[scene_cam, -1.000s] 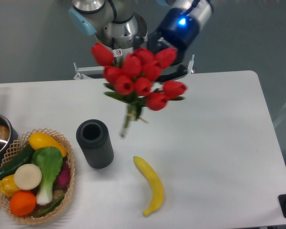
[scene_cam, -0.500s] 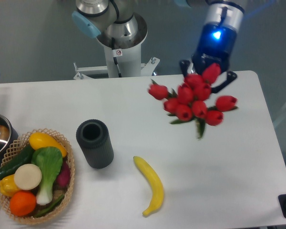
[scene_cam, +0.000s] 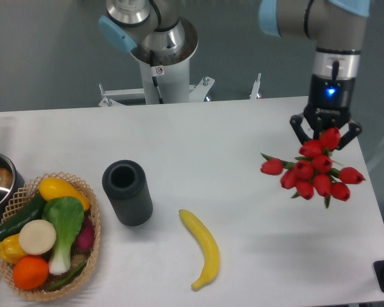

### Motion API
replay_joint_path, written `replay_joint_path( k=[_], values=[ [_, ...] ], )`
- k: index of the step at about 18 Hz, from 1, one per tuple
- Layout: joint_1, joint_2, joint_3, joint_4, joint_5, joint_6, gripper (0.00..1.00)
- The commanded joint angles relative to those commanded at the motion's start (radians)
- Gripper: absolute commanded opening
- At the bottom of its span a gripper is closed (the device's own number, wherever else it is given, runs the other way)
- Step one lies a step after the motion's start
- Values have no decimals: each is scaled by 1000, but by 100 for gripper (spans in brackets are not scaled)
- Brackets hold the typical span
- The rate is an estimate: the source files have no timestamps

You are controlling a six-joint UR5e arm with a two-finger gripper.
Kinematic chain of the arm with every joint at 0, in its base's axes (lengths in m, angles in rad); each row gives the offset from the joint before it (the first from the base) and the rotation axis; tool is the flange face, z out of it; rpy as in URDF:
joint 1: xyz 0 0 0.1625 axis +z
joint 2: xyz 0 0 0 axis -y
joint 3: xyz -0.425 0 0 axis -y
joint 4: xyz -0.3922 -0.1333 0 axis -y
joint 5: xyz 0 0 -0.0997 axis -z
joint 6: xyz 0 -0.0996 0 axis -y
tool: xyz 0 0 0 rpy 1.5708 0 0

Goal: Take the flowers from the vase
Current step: 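Carry the tulips away from the vase over the empty table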

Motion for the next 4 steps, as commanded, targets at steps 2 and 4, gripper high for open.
replay_joint_path(
  k=[2, 4],
  values=[
    [-13, -17, 5, 0, 34, 0, 0],
    [-16, -32, 0, 0, 60, 3, 0]
  ],
)
